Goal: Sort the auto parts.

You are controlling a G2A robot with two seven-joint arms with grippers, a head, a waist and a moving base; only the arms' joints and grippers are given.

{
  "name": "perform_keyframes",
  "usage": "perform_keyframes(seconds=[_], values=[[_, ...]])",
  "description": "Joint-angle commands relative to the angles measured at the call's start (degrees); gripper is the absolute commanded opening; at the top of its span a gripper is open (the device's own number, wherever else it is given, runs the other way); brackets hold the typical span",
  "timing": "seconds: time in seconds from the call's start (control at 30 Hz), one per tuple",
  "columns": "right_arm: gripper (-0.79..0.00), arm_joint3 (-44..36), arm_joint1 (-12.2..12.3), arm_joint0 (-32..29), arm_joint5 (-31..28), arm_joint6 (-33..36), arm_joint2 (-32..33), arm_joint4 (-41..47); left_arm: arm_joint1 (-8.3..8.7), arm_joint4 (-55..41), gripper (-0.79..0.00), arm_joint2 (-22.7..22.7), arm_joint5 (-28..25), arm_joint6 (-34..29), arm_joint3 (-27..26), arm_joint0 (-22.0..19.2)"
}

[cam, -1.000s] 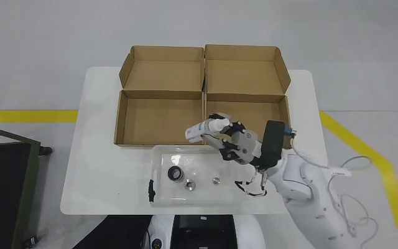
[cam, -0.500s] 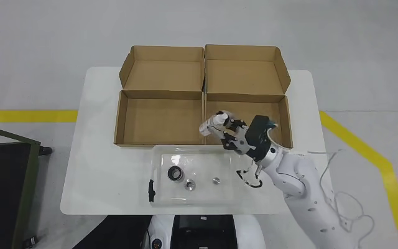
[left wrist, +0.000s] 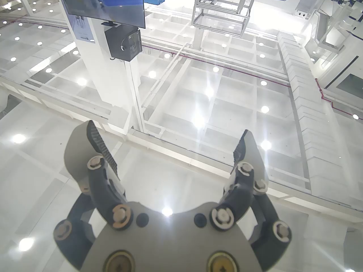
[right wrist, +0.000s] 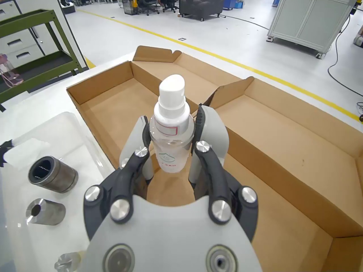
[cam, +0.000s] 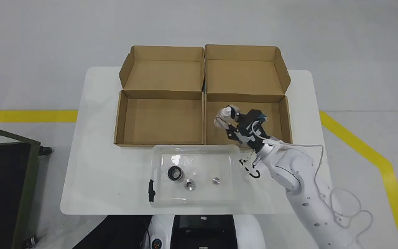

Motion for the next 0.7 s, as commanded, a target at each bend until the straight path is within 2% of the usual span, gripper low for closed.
perform_keyframes(seconds=[0.0, 0.4, 0.67], values=[[-0.785, 1.07, -0.17, 1.03, 0.71, 0.68, -0.59, -0.49, 0.00, 0.00, 0.000, 0.00, 0.00, 0.00, 0.00, 0.00], [-0.785, 7.66, -1.46, 6.78, 3.50, 4.83, -4.95, -1.70, 0.00, 0.00, 0.000, 0.00, 0.00, 0.00, 0.00, 0.00], [-0.785, 10.58, -2.08, 8.33, 4.16, 5.76, -6.57, -1.76, 0.00, 0.00, 0.000, 0.00, 0.00, 0.00, 0.00, 0.00]])
